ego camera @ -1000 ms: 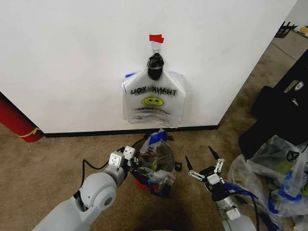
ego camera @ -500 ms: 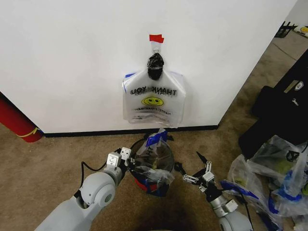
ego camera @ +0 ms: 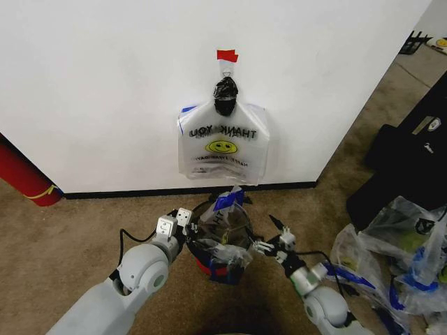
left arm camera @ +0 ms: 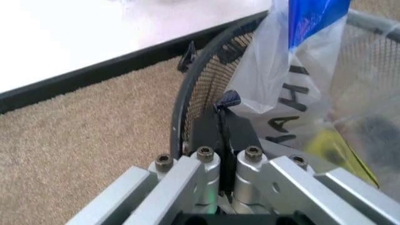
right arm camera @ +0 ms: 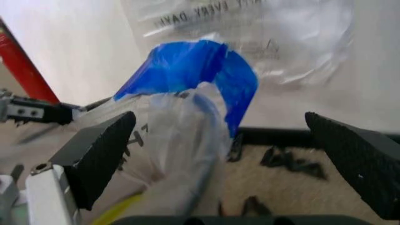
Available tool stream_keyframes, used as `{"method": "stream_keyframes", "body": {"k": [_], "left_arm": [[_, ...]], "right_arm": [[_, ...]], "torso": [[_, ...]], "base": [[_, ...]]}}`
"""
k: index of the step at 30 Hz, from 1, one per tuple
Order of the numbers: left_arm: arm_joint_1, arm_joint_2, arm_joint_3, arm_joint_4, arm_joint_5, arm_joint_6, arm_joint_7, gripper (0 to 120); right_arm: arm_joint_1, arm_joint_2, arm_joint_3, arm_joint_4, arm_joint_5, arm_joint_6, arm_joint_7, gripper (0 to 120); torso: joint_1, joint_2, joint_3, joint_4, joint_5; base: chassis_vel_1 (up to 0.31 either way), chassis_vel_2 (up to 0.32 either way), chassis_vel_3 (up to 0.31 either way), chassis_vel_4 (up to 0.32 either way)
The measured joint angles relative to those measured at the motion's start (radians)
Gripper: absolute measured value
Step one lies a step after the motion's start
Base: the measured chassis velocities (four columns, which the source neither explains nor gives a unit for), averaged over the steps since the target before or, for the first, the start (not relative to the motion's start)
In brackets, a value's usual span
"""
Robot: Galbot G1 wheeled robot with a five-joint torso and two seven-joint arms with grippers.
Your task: Pick up the garbage bag from the wall and place it over the trash bin.
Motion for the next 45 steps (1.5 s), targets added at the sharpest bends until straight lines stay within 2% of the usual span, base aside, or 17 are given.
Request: {"method": "stream_keyframes", "body": {"k": [2, 4, 5, 10, 13, 18, 20, 26, 30, 32, 39, 41, 42, 45], "left_arm": [[-0.003, 0.002, 0.0, 0.002, 0.001, -0.002, 0.0, 0], [-0.005, 0.003, 0.003, 0.004, 0.003, -0.006, 0.003, 0], [-0.005, 0.003, 0.003, 0.004, 0.003, -0.006, 0.003, 0], [0.002, 0.005, 0.004, 0.005, 0.017, -0.013, 0.007, 0], [0.006, 0.005, 0.003, 0.002, 0.02, -0.013, 0.007, 0], [0.019, 0.006, 0.003, -0.006, 0.026, -0.013, 0.006, 0], [0.02, 0.006, 0.003, -0.007, 0.027, -0.014, 0.006, 0], [0.029, 0.005, 0.005, -0.011, 0.033, -0.014, 0.005, 0], [0.03, 0.004, 0.006, -0.011, 0.035, -0.014, 0.004, 0], [0.031, 0.003, 0.007, -0.011, 0.037, -0.013, 0.004, 0], [0.059, 0.002, -0.003, -0.045, 0.039, -0.014, 0.003, 0], [0.087, -0.001, -0.008, -0.086, 0.042, -0.016, 0.003, 0], [0.087, -0.001, -0.008, -0.086, 0.042, -0.016, 0.003, 0], [0.147, -0.019, -0.02, -0.16, 0.061, -0.027, 0.003, 0]], "right_arm": [[0.019, 0.001, -0.025, 0.018, 0.031, -0.058, 0.038, 100], [0.027, 0.004, -0.039, 0.038, 0.06, -0.103, 0.061, 94], [0.027, 0.004, -0.039, 0.038, 0.06, -0.103, 0.061, 94], [0.061, 0.015, -0.075, 0.068, 0.099, -0.231, 0.109, 73], [0.077, 0.018, -0.085, 0.071, 0.104, -0.279, 0.137, 66], [0.092, 0.032, -0.097, 0.108, 0.11, -0.437, 0.261, 44], [0.091, 0.032, -0.098, 0.115, 0.112, -0.455, 0.276, 41], [0.079, 0.021, -0.091, 0.15, 0.115, -0.553, 0.344, 17], [0.076, 0.017, -0.085, 0.166, 0.123, -0.602, 0.359, 11], [0.075, 0.016, -0.082, 0.177, 0.13, -0.631, 0.368, 2], [0.06, 0.025, -0.081, 0.186, 0.131, -0.616, 0.402, 0], [0.044, 0.034, -0.083, 0.182, 0.129, -0.551, 0.412, 0], [0.044, 0.034, -0.083, 0.182, 0.129, -0.551, 0.412, 0], [0.01, 0.058, -0.07, 0.168, 0.102, -0.419, 0.404, 0]], "torso": [[0.0, 0.0, 0.0, 0.0, 0.0002], [0.0, 0.0, 0.0, -0.0002, 0.0], [0.0, 0.0, 0.0, -0.0002, 0.0], [0.0, 0.0, 0.0, 0.0, 0.0001], [0.0, 0.0, 0.0, -0.0002, 0.0001], [0.0, 0.0, 0.0, -0.0001, 0.0003], [0.0, 0.0, 0.0, -0.0001, 0.0002], [0.0, 0.0, 0.0, -0.0003, 0.0001], [0.0, 0.0, 0.0, -0.0002, 0.0002], [0.0, 0.0, 0.0, -0.0003, 0.0002], [0.0, 0.0, 0.0, -0.0001, 0.0001], [0.0, 0.0, 0.0, -0.0003, 0.0002], [0.0, 0.0, 0.0, -0.0003, 0.0002], [0.0, 0.0, 0.0, 0.0004, 0.0008]], "base": [[0.0, 0.0, 0.0, 0.0], [0.0, 0.0, 0.0, 0.0], [0.0, 0.0, 0.0, 0.0], [0.0, 0.0, 0.0, 0.0], [0.0, 0.0, 0.0, 0.0], [0.0, 0.0, 0.0, 0.0], [0.0, 0.0, 0.0, 0.0], [0.0, 0.0, 0.0, 0.0], [0.0, 0.0, 0.0, 0.0], [0.0, 0.0, 0.0, 0.0], [0.0, 0.0, 0.0, 0.0], [0.0, 0.0, 0.0, 0.0], [0.0, 0.0, 0.0, 0.0], [0.0, 0.0, 0.0, 0.0]]}}
